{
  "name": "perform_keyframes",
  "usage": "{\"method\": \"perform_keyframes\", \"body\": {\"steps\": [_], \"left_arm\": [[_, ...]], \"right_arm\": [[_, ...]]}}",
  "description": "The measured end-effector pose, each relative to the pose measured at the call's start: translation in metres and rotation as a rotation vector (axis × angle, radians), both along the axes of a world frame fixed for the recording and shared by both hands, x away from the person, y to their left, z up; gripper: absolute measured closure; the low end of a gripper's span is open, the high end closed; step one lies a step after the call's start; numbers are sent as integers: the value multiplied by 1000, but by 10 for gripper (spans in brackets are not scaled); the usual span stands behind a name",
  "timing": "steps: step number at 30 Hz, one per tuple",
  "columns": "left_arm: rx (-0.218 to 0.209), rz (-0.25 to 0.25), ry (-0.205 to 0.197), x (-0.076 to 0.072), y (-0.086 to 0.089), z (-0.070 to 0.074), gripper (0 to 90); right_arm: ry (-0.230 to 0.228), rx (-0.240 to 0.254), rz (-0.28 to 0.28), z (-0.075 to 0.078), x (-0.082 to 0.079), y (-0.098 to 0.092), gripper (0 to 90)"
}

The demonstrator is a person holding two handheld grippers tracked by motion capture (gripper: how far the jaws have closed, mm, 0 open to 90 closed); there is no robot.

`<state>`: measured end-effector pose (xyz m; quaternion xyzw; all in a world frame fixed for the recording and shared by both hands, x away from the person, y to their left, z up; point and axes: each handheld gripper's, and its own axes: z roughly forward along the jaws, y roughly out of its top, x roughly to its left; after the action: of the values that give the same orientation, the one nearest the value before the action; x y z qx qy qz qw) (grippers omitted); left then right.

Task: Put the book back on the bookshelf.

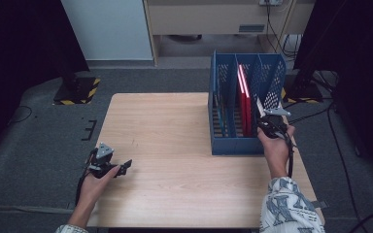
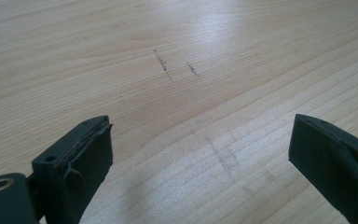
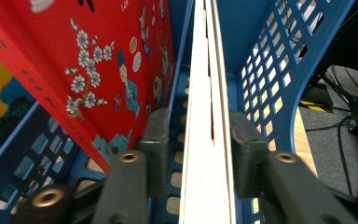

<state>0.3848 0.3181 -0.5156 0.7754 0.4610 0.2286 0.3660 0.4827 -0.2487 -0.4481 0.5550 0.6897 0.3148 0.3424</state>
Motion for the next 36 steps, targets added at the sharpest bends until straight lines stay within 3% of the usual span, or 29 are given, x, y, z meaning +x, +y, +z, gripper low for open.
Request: {"method": "perform_keyframes", "body": {"steps": [9,18,36], "left_arm": [[-3,2,-2,0,1,1,54],[-6,6,-4,-1,2,2,52],[-6,6,-4,-1,2,2,50]], "right_arm": [[-40,37,19,7,-6,-4,447],[-89,79,37,18,-16,-9,351],[-156,101,118,30,-47,-3,209]]}}
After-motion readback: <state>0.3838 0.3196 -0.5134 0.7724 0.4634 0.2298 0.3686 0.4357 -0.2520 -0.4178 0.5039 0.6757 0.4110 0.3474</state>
